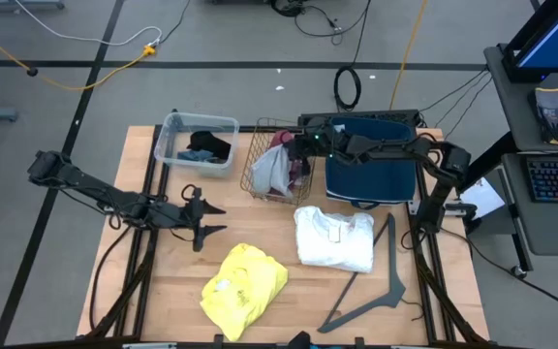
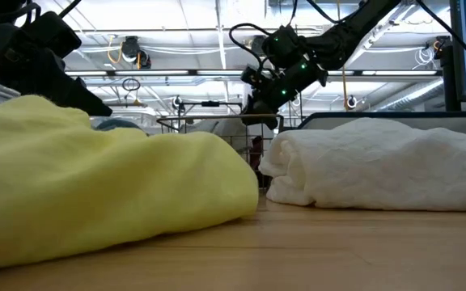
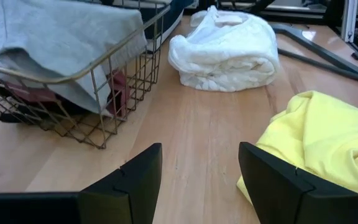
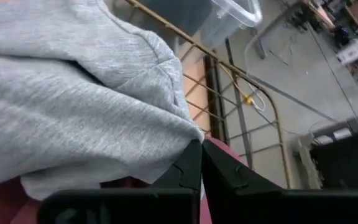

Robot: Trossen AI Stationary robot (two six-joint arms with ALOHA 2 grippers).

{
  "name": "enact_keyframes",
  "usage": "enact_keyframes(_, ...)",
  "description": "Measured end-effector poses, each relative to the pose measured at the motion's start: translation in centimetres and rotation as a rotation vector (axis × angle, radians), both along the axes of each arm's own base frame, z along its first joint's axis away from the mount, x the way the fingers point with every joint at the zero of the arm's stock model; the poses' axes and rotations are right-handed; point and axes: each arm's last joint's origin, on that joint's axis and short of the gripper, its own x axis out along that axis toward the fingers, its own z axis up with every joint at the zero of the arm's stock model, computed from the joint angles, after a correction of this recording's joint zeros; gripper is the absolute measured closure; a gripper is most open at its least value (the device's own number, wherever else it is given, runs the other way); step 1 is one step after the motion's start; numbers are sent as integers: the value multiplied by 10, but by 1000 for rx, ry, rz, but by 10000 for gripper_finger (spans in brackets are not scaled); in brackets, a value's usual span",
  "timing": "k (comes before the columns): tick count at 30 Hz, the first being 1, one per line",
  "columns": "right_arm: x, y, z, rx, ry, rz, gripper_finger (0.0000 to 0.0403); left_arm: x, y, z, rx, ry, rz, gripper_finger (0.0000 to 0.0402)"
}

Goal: Pick & Place Cloths
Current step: Put the gray underwear into the black mesh basket

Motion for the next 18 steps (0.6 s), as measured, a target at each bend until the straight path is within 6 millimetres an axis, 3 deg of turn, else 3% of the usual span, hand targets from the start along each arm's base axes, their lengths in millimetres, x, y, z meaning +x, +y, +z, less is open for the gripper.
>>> enact_keyframes(18,-4,-10,4,5,-53,117,403,1,0,3,23,-28,-10,188)
